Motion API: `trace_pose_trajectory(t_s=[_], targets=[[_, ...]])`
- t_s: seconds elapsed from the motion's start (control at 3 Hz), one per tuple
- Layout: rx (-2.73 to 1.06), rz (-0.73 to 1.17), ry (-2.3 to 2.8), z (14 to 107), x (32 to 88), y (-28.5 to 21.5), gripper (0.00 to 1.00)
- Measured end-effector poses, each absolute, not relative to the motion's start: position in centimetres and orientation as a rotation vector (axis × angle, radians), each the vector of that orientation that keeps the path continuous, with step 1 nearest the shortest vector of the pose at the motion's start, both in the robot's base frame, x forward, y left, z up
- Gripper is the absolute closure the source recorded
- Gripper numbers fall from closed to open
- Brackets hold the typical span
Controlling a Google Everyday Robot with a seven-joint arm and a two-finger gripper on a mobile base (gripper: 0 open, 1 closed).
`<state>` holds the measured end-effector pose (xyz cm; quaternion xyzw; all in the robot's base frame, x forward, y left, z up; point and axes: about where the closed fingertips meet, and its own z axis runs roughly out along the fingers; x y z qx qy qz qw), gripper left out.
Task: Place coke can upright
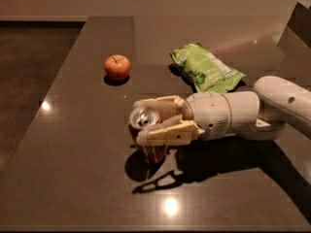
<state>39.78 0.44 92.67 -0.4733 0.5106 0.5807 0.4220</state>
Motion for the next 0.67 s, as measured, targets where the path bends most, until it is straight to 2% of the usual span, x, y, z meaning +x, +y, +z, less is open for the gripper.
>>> trace_pose_trajectory(t_s=[0.33, 0.67], targets=[[-1.188, 1.454, 1.277, 92.74, 39.73, 0.55, 0.0], [-1.189, 1.454, 1.277, 92.74, 39.72, 0.56, 0.0]])
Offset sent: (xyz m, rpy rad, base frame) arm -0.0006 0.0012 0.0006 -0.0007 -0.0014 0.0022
